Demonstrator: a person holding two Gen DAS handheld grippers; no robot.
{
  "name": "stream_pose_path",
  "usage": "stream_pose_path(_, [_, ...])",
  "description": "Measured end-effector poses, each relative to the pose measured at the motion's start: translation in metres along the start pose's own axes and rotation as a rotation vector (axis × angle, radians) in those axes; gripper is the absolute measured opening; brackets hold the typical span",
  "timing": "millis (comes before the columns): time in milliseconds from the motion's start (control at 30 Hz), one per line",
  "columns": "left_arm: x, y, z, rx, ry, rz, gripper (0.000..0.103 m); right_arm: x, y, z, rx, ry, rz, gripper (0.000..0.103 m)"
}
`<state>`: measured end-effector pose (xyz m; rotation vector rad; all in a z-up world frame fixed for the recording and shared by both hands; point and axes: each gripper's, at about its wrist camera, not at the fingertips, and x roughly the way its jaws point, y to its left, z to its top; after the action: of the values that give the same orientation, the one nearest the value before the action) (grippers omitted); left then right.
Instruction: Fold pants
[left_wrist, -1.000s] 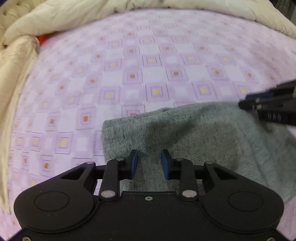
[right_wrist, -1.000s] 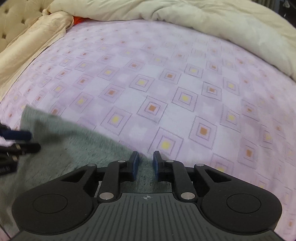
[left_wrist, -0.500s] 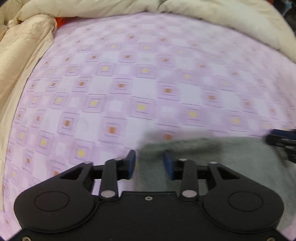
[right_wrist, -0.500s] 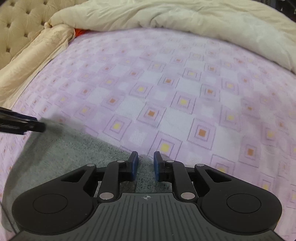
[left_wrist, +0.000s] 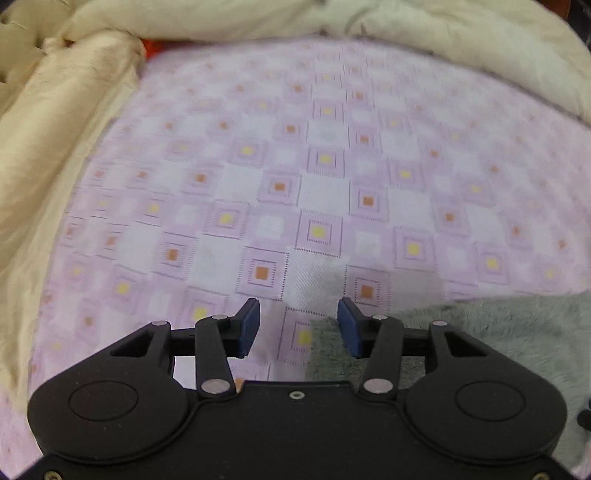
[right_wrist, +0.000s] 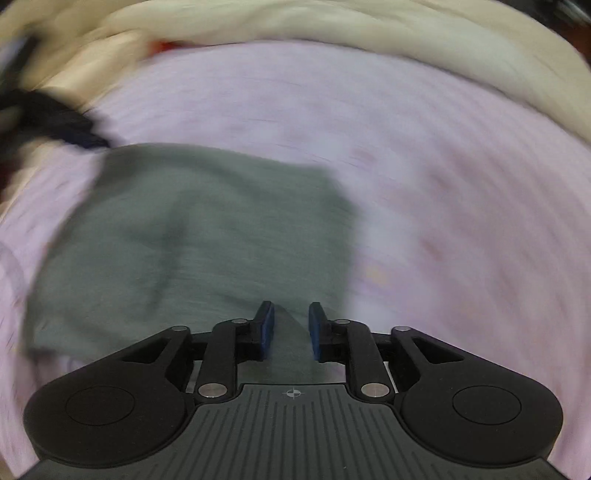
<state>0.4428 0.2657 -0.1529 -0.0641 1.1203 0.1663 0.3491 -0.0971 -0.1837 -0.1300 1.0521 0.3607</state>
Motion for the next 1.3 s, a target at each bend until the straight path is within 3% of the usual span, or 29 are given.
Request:
stream_pose_path(67, [-0.025,-0.004,-0.006,0.012,-0.025,0.040,0.053,-0.012,-0.017,-0.003,0.103,0.018,-0.076,0.019])
stream_pose_path(133, [-0.052,-0.014,-0.019,0.030,-0.047,0.065,0.054,-0.031,-0.026,-0.004,0.168,-0.020,-0.075,0.020])
stream_pose_path(267, [-0.103,-0.036,-0.054,0.025,-0.051,0.065,0.057,-0.071,-0.016,-0.001,0.175,-0.100,-0.064,0.021])
stream_pose_path(333, [-0.123,-0.047,-0.072,0.012,-0.038,0.054,0.062,-0.090,-0.002,0.001,0.161,-0.124,-0.038,0.021])
stream_pose_path(500, [-0.166,-0.067,-0.108,-0.031,-0.010,-0.004,0.062,-0.133,0.028,-0.004,0.136,-0.187,0.079,0.021])
stream_pose_path(800, [-0.218,-0.083,-0.147,-0.037,-0.044,-0.019,0.061,-0.171,0.051,-0.018,0.064,-0.186,0.103,0.021])
stream_pose_path(1300, [-0.250,-0.100,-0.177,-0.080,-0.071,0.013,0.061,-0.199,0.059,-0.041,0.005,-0.214,0.132,0.021])
